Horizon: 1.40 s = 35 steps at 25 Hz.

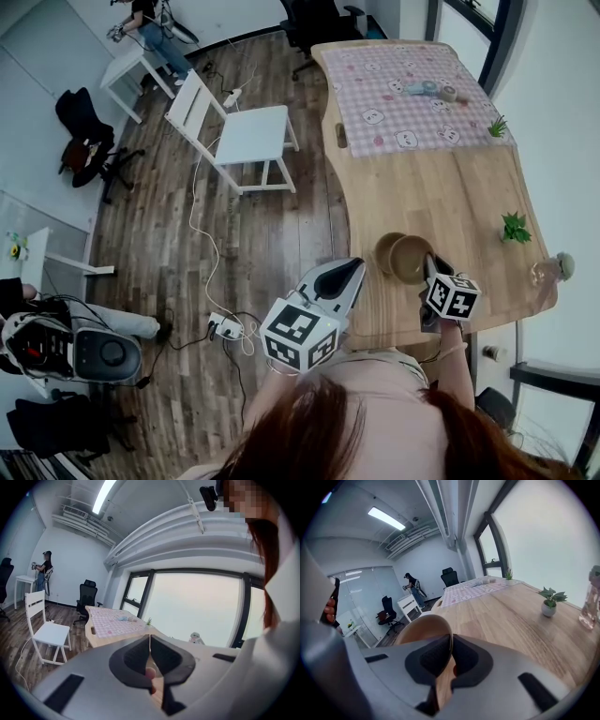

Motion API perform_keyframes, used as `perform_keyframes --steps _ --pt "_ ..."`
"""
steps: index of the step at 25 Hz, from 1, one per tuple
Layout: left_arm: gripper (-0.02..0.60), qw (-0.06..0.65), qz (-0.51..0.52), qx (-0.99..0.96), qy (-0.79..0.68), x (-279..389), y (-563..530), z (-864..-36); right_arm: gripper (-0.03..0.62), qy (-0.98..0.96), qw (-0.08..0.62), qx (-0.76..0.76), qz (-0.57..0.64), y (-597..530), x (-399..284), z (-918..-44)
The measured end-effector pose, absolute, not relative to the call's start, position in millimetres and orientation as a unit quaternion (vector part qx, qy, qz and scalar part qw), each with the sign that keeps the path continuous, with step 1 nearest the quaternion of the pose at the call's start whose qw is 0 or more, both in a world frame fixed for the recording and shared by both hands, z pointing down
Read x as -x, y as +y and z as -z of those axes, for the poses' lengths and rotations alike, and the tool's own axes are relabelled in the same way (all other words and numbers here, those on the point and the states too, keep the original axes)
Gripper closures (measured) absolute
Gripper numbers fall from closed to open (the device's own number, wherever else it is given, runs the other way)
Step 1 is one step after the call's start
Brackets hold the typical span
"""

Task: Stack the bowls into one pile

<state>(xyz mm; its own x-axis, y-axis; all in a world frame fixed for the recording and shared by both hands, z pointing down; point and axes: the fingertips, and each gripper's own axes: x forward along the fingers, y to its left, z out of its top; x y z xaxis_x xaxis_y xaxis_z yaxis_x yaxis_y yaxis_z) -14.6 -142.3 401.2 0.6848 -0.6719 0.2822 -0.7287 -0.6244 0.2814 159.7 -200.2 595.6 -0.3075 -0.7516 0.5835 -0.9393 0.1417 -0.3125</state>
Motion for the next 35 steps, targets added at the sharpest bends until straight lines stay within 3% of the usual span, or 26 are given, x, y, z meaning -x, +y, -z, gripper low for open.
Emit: perform_keyframes --steps 35 --pt "0.571 0.194 -0.078 -0.866 -0.454 54.4 -146.1 -406.6 0.572 -0.756 0.204 -0.534 -0.317 -228.4 -124.5 -629.8"
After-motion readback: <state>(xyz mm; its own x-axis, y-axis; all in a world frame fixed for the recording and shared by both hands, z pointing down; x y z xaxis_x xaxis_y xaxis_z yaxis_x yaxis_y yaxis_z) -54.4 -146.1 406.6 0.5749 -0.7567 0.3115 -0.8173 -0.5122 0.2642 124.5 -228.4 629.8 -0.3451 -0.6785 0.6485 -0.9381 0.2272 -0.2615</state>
